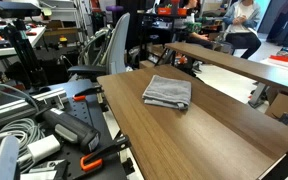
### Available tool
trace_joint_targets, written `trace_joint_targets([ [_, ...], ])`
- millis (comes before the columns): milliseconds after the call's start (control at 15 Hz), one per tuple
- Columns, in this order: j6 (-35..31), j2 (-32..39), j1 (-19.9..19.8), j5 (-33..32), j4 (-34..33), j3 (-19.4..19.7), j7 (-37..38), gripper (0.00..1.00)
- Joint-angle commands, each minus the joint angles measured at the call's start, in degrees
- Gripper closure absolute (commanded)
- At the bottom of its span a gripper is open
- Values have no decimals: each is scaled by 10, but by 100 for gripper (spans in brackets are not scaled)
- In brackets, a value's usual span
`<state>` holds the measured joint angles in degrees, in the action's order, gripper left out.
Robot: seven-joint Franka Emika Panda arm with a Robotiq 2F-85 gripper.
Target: Slide the cloth to the right on the desk
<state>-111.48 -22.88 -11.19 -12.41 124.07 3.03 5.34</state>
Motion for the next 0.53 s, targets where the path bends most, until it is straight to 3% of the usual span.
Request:
trace_joint_targets([
  [0, 2, 0, 9, -3, -2, 8, 2, 0],
  [467, -30, 6, 15, -2, 26, 0, 22, 0],
])
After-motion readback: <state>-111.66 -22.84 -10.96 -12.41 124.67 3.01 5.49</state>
